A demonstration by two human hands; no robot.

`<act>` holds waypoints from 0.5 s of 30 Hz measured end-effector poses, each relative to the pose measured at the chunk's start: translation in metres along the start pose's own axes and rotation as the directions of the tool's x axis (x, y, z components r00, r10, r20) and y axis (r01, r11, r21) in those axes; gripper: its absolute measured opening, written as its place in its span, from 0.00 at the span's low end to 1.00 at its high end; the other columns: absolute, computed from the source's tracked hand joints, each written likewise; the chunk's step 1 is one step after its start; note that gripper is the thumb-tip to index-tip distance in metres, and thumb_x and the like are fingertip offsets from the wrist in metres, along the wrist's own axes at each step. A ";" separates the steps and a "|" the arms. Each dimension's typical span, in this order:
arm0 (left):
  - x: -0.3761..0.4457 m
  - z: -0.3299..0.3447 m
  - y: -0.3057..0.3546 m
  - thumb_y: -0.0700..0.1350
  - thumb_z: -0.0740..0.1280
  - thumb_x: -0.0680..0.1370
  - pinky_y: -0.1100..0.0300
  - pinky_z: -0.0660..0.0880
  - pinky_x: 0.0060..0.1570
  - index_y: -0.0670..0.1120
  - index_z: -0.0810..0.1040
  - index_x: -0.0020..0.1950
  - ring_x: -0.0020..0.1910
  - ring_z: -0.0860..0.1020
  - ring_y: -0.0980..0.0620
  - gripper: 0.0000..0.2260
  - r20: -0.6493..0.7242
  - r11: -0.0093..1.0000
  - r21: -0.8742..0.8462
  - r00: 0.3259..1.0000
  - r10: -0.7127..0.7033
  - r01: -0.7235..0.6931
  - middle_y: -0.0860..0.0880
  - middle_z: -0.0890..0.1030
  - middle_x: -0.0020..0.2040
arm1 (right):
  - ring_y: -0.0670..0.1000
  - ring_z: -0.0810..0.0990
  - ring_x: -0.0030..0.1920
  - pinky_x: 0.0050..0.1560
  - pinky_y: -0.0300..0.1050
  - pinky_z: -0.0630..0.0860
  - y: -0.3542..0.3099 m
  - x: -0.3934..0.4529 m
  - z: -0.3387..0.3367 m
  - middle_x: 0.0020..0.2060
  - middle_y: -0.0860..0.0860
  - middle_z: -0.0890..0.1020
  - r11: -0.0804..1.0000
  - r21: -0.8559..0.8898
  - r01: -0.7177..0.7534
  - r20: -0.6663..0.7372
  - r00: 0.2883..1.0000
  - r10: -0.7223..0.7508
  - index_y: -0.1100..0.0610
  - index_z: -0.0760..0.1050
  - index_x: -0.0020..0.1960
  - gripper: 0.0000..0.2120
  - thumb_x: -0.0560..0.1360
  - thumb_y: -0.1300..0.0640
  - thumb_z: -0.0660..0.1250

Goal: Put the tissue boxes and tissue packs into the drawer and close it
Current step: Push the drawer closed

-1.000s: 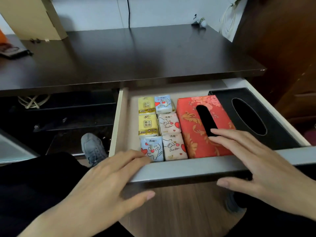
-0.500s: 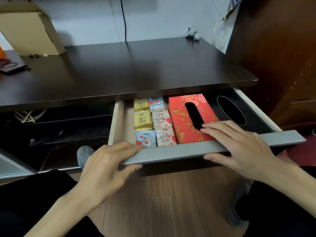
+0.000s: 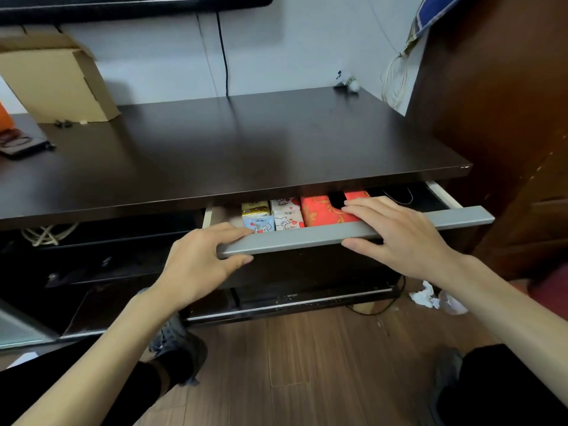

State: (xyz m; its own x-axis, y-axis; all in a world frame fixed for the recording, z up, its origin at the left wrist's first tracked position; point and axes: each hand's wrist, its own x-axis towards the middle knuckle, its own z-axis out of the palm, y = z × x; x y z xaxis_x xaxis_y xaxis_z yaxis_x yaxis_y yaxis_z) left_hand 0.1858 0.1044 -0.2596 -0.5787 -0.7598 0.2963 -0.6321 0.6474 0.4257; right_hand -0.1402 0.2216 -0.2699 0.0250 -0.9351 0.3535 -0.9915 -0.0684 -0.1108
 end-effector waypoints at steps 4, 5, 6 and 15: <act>-0.007 0.001 0.002 0.44 0.78 0.71 0.51 0.76 0.54 0.51 0.83 0.61 0.55 0.78 0.51 0.19 -0.101 0.999 -0.026 0.994 0.030 -0.032 0.57 0.81 0.56 | 0.45 0.73 0.70 0.59 0.44 0.72 0.000 -0.009 -0.003 0.72 0.43 0.75 0.997 0.083 0.004 -0.039 0.999 -0.001 0.48 0.73 0.73 0.29 0.80 0.32 0.57; -0.015 0.005 0.002 0.41 0.78 0.71 0.52 0.75 0.58 0.50 0.83 0.61 0.57 0.78 0.51 0.19 -0.190 0.998 -0.053 0.982 0.013 -0.024 0.55 0.81 0.57 | 0.43 0.72 0.70 0.63 0.44 0.71 0.001 -0.017 -0.003 0.71 0.42 0.75 0.988 0.153 -0.023 -0.083 0.996 0.037 0.48 0.74 0.73 0.26 0.81 0.34 0.59; -0.027 0.011 0.003 0.39 0.77 0.70 0.56 0.72 0.62 0.49 0.82 0.62 0.60 0.76 0.52 0.20 -0.291 0.995 -0.094 0.956 -0.040 0.013 0.54 0.79 0.60 | 0.40 0.70 0.71 0.67 0.42 0.69 0.002 -0.028 -0.001 0.71 0.41 0.74 0.967 0.243 -0.072 -0.142 0.984 0.109 0.48 0.74 0.72 0.25 0.81 0.37 0.61; -0.079 0.092 0.038 0.37 0.72 0.76 0.49 0.55 0.77 0.46 0.50 0.82 0.80 0.52 0.52 0.41 -0.233 0.722 -0.587 0.777 -0.584 0.367 0.47 0.50 0.82 | 0.55 0.50 0.83 0.79 0.56 0.55 0.027 -0.091 0.032 0.84 0.54 0.52 0.554 0.584 -0.594 -0.173 0.576 0.799 0.54 0.46 0.85 0.53 0.73 0.46 0.78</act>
State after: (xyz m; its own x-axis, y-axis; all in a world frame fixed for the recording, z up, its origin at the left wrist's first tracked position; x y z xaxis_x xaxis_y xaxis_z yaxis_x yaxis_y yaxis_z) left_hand 0.1599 0.1948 -0.3450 0.0393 -0.9828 0.1806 -0.3657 0.1540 0.9179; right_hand -0.1652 0.2934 -0.3345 -0.8002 -0.5329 0.2753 -0.4892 0.3142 -0.8136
